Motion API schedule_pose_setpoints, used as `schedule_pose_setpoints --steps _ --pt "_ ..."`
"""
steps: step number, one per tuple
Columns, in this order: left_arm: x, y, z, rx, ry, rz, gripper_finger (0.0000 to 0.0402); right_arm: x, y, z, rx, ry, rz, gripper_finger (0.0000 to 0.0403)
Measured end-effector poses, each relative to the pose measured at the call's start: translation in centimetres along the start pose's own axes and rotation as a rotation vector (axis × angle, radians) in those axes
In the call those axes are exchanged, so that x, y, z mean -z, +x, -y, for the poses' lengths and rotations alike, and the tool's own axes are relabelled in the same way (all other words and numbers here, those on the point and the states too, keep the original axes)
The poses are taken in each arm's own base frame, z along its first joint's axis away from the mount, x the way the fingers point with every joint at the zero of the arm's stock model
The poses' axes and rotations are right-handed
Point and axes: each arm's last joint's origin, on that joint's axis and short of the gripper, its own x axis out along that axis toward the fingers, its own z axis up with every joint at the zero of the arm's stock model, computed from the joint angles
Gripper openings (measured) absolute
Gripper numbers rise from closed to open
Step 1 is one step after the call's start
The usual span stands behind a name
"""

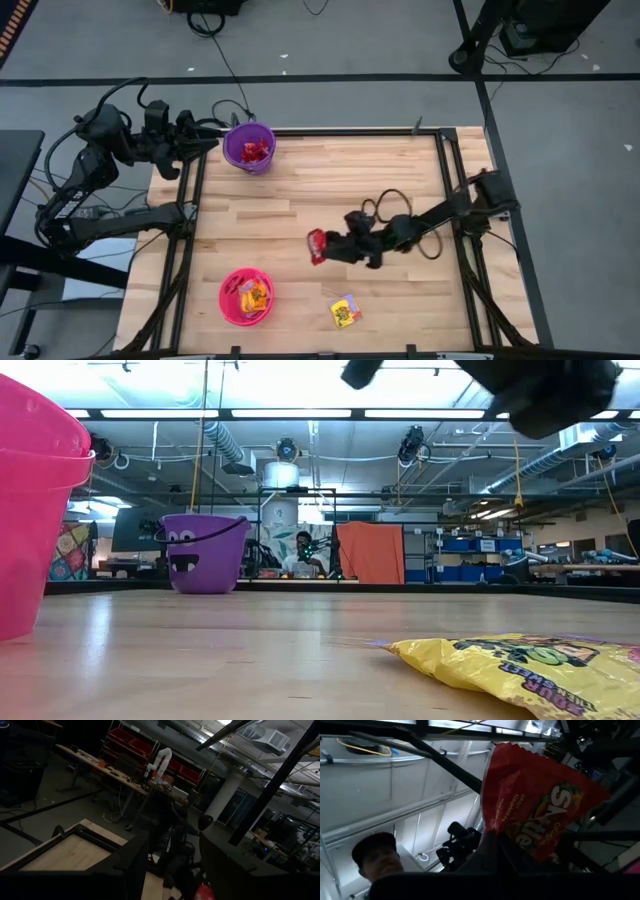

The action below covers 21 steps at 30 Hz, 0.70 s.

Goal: Sort candy by brand, put in halloween buckets
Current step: Put the red candy into the purple bucket

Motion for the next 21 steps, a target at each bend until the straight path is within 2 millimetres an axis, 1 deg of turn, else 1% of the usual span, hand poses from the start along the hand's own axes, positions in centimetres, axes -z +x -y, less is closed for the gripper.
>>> schedule_pose_setpoints --steps 3,7,9,11,13,17,19,21 --pt "0.0 0.0 0.0 0.000 0.000 0.000 0.0182 -0.4 1.8 2.1 0.008 -0.023 0.026 0.0002" --pt "0.0 0.0 0.0 0.000 0.000 0.000 0.0182 -2.3 4.5 5.7 0.054 -0.049 0.079 0.0002" --pt "0.0 0.0 0.0 0.006 -0.001 -0.004 0.0182 -3.5 6.2 7.3 0.065 -0.031 0.040 0.0002" --pt "0.1 0.0 0.0 0.012 -0.005 -0.016 0.0182 -4.7 8.2 8.3 0.036 -0.025 -0.023 0.0002" --pt "0.4 0.0 -0.1 0.006 -0.022 -0.046 0.0182 -5.9 10.3 8.4 -0.031 -0.039 -0.084 0.0002" --pt "1.2 -0.1 -0.5 -0.008 -0.067 -0.139 0.0182 -9.1 13.9 6.4 -0.166 -0.113 -0.142 0.0003" --pt "1.4 -0.1 -0.5 -0.005 -0.074 -0.160 0.0182 -10.8 15.1 5.9 -0.153 -0.149 -0.181 0.0003" --pt "1.4 -0.2 -0.4 0.002 -0.071 -0.159 0.0182 -12.2 15.8 6.0 -0.059 -0.152 -0.253 0.0003"
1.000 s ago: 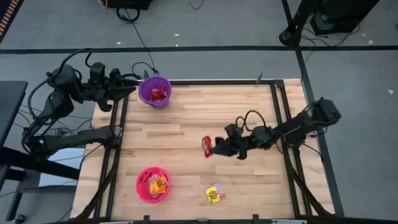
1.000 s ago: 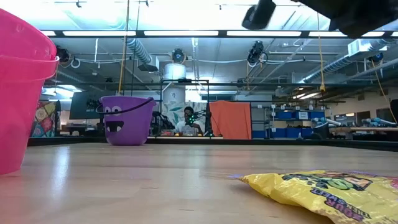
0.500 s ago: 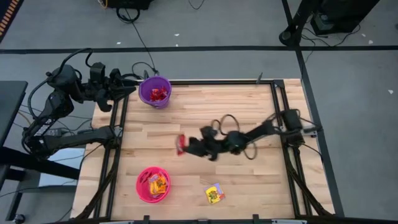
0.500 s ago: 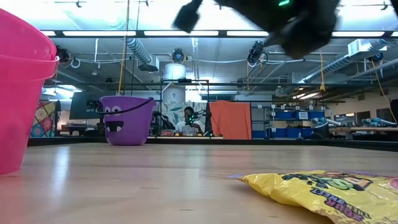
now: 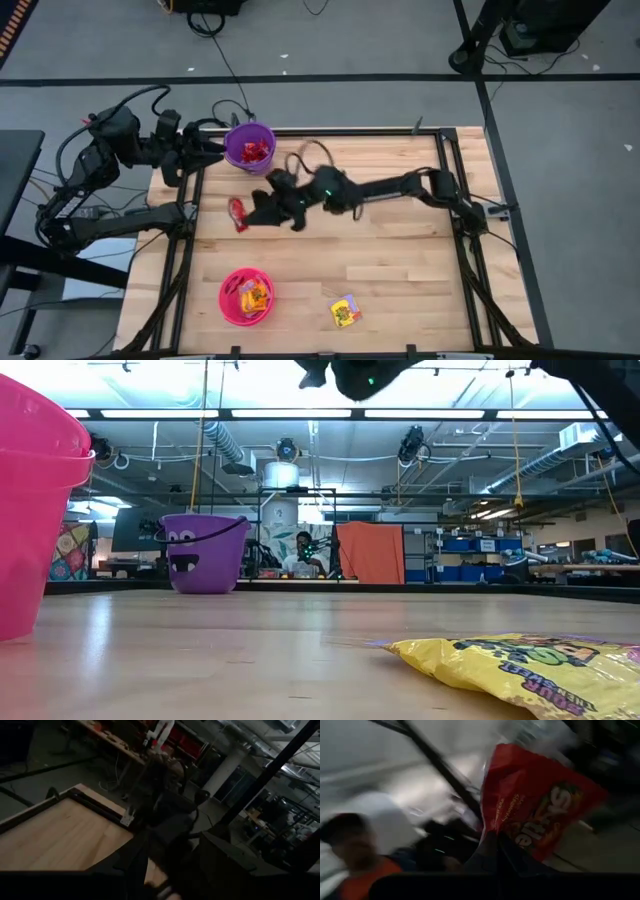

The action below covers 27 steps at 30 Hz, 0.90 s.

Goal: Sort candy by brand, put in halloween buckets
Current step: Put the red candy into the purple bucket

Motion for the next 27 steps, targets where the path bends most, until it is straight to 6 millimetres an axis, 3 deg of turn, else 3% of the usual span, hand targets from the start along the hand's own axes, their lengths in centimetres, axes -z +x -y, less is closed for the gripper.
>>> schedule_pose_setpoints --steps 5,14,27 --pt "-0.2 -0.5 0.5 0.021 0.031 0.043 0.0182 -2.3 -1.6 2.9 0.325 0.090 -0.155 0.0003" --pt "-0.3 -1.1 0.9 0.028 0.043 0.072 0.0182 -6.6 -7.8 7.7 0.766 0.110 -0.053 0.0004" --pt "-0.3 -1.1 0.8 -0.004 0.038 0.091 0.0182 -11.1 -14.3 10.2 0.979 0.073 -0.028 0.0004"
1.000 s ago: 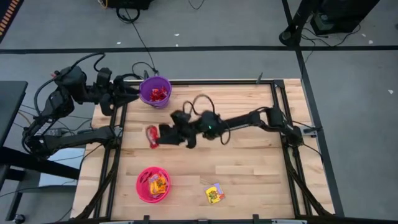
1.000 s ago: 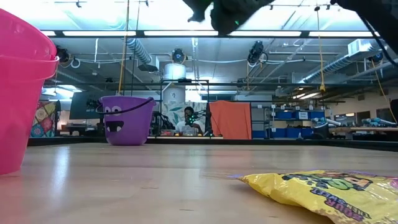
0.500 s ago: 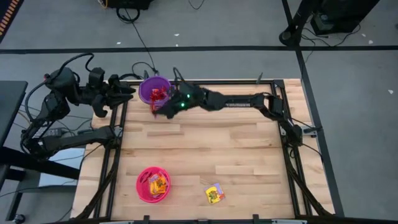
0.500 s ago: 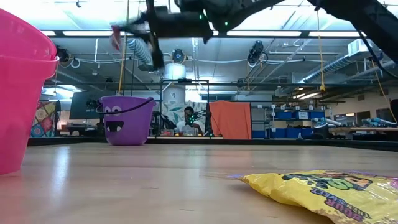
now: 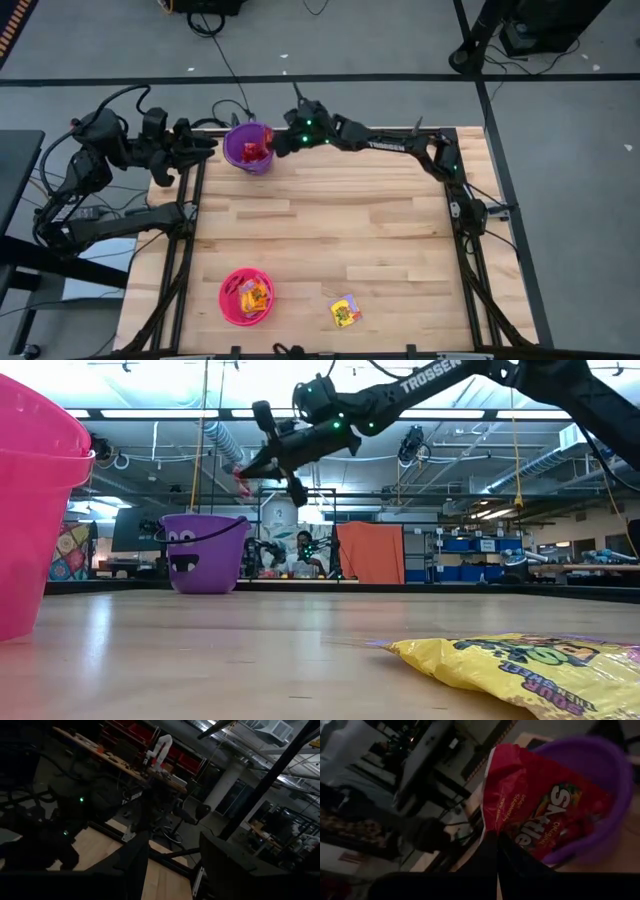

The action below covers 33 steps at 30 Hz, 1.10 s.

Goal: Sort candy by brand, put in halloween buckets
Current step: Put the red candy into the purple bucket

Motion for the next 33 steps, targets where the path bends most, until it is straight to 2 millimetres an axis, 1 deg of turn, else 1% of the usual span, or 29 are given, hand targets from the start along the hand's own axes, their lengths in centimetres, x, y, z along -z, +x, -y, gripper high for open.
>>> schedule_pose_setpoints --steps 3,7,9,11,14,16,18,21,23,26,33 --pt "0.0 0.0 0.0 -0.010 0.000 0.006 0.0182 -0.4 0.3 0.9 -0.033 0.013 0.004 0.0004" --pt "0.0 0.1 -0.1 -0.021 0.000 0.009 0.0182 0.4 2.1 2.6 -0.090 0.053 -0.022 0.0004" --pt "-0.1 0.2 -0.2 -0.024 0.000 0.009 0.0182 0.9 3.3 2.8 -0.118 0.067 -0.026 0.0004" --pt "-0.1 0.2 -0.2 -0.025 0.000 0.009 0.0182 0.8 4.4 2.7 -0.148 0.058 -0.008 0.0004" --pt "-0.1 0.2 -0.2 -0.025 0.000 0.009 0.0182 0.4 5.7 2.0 -0.184 0.034 0.019 0.0004" --pt "-0.1 0.2 -0.2 -0.025 -0.002 0.009 0.0182 -0.4 6.0 1.4 -0.188 0.019 0.045 0.0006" --pt "-0.1 0.2 -0.2 -0.024 -0.003 0.009 0.0182 -1.1 6.3 1.2 -0.162 0.004 0.046 0.0008" --pt "-0.1 0.2 -0.2 -0.024 -0.004 0.009 0.0182 -1.6 6.5 1.6 -0.121 -0.023 0.005 0.0019" --pt "-0.1 0.2 -0.2 -0.024 -0.004 0.009 0.0182 -1.6 6.4 1.7 -0.105 -0.052 -0.006 0.0035" --pt "-0.1 0.2 -0.2 -0.023 0.003 0.008 0.0182 -2.0 6.1 1.4 -0.130 -0.078 -0.005 0.0074" --pt "-0.1 0.2 -0.2 -0.022 0.006 0.007 0.0182 -2.1 6.0 1.1 -0.191 -0.078 -0.032 0.0194"
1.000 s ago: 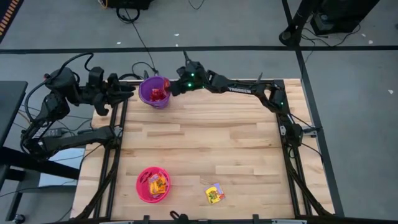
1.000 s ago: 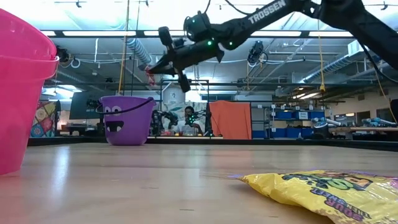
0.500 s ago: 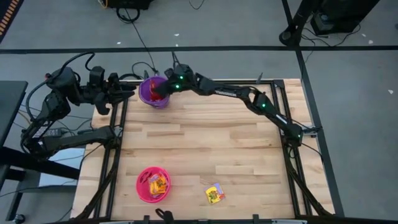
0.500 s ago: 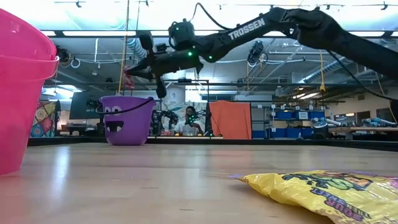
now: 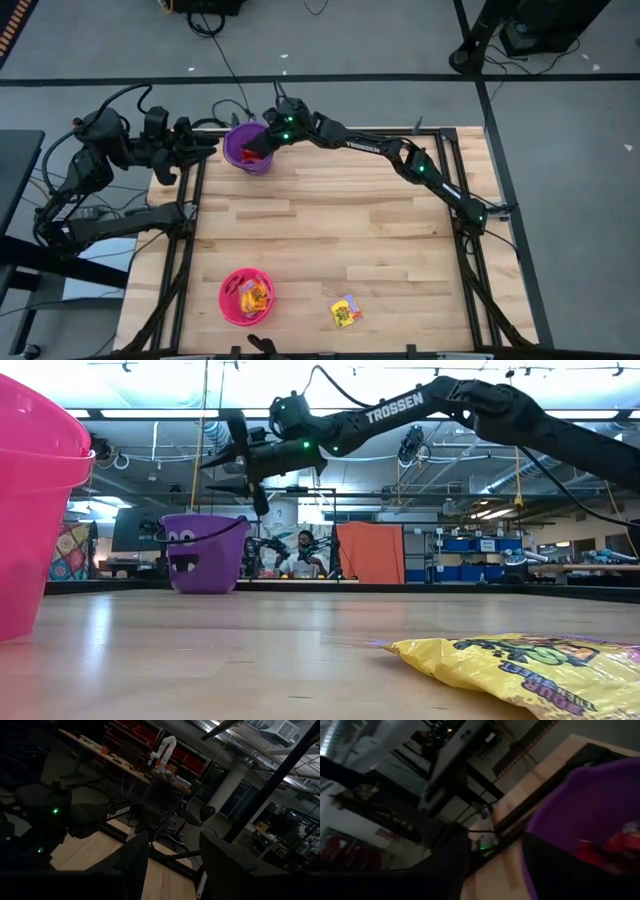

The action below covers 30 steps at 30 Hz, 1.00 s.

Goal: Sort candy by brand, put in halloween buckets
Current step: Put the red candy into the purple bucket, then put the yellow candy into the pink bucket

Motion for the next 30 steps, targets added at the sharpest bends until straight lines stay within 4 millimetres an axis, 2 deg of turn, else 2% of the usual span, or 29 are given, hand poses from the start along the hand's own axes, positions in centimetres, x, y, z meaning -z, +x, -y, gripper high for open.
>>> schedule_pose_setpoints --steps 4,8,13,17,19,22,27,30 --pt "0.0 0.0 0.0 0.000 0.016 -0.001 0.0182 -0.4 -0.1 -0.5 -0.035 0.012 -0.007 0.0227" --pt "0.0 0.0 0.0 0.001 0.016 -0.002 0.0182 -1.2 -1.1 -2.6 -0.059 -0.039 0.010 0.0223" --pt "0.0 0.0 0.0 0.013 0.017 -0.010 0.0182 -2.9 -5.0 -9.1 -0.016 -0.198 -0.006 0.0201" --pt "0.1 0.0 0.0 0.012 0.019 -0.014 0.0182 -2.3 -9.2 -15.0 0.123 -0.319 -0.068 0.0188" --pt "0.1 0.0 0.0 0.013 0.026 -0.015 0.0182 -1.1 -11.1 -18.0 0.172 -0.348 -0.121 0.0184" --pt "0.1 0.0 0.0 0.014 0.040 -0.015 0.0182 1.8 -13.3 -22.2 0.223 -0.340 -0.238 0.0181" --pt "0.1 0.0 0.0 0.014 0.042 -0.015 0.0182 9.0 -15.0 -27.2 0.372 -0.268 -0.474 0.0180" --pt "0.1 0.0 0.0 0.014 0.043 -0.017 0.0182 13.5 -15.4 -29.9 0.479 -0.237 -0.513 0.0180"
